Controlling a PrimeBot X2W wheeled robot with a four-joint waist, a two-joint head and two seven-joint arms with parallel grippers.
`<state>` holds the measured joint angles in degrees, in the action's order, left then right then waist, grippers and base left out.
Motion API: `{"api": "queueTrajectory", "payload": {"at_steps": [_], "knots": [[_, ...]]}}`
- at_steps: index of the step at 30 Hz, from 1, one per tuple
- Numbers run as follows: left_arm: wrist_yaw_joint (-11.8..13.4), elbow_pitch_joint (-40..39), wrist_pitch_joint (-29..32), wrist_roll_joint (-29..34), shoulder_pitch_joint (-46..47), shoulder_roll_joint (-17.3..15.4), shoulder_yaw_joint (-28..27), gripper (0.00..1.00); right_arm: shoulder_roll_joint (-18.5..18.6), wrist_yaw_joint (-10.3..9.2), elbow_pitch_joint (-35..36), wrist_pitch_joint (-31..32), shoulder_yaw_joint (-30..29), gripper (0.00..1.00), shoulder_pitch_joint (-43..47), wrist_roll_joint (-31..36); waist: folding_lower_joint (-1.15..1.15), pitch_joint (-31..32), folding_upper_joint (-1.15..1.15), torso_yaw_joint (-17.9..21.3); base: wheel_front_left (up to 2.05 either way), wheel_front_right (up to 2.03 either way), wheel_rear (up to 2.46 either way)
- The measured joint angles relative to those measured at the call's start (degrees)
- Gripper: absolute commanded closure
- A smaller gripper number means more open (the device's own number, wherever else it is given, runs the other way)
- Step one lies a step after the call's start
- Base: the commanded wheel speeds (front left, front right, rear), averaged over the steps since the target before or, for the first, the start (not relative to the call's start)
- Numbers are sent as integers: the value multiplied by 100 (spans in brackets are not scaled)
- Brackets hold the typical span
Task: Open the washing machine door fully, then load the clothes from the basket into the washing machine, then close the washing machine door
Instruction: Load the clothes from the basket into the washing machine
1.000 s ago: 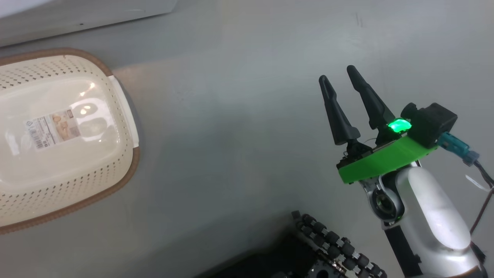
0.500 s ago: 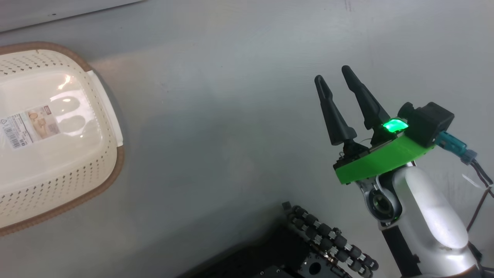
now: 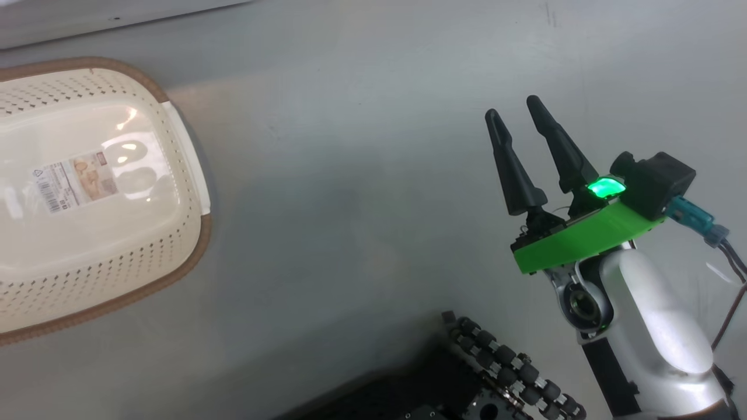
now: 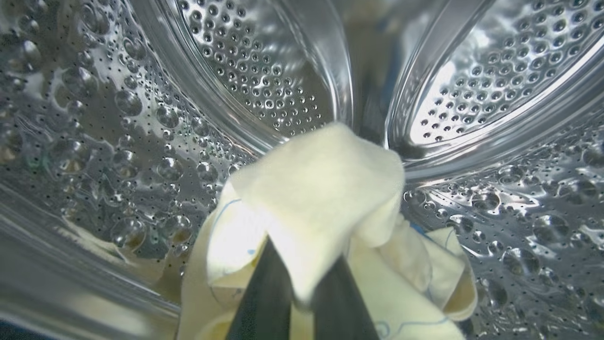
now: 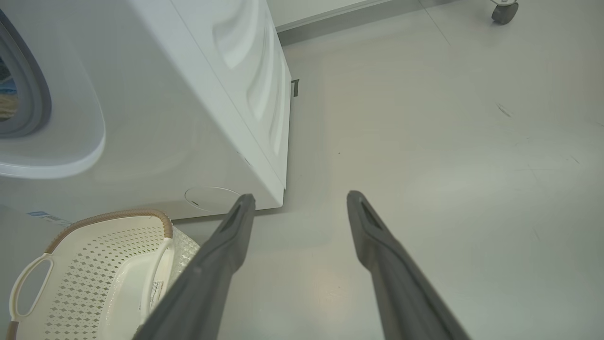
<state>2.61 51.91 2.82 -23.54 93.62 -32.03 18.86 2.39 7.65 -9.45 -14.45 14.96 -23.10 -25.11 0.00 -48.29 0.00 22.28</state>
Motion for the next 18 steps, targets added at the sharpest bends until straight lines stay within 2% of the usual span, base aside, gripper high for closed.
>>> {"api": "queueTrajectory", "payload": {"at_steps": [1, 2, 9, 18], "knots": [[25, 0, 31, -27, -67, 9, -2, 52, 0, 0, -7, 0, -3, 0, 1, 1, 0, 15, 0, -27, 0, 0, 0], [55, -11, 34, -26, -132, 18, -2, 0, 0, 0, -15, 0, -11, 0, 1, 1, 0, 32, 0, -53, 0, 0, 0], [162, -437, -124, -264, -715, 99, -92, 0, 0, 0, -22, 0, -112, 0, 1, 130, 0, 192, 0, -211, 0, 0, 0], [610, -1522, -661, -407, -2153, 225, -168, 0, 1, 0, -21, 0, -425, 0, 41, 368, 0, 501, 0, -461, 0, 0, 0]]}}
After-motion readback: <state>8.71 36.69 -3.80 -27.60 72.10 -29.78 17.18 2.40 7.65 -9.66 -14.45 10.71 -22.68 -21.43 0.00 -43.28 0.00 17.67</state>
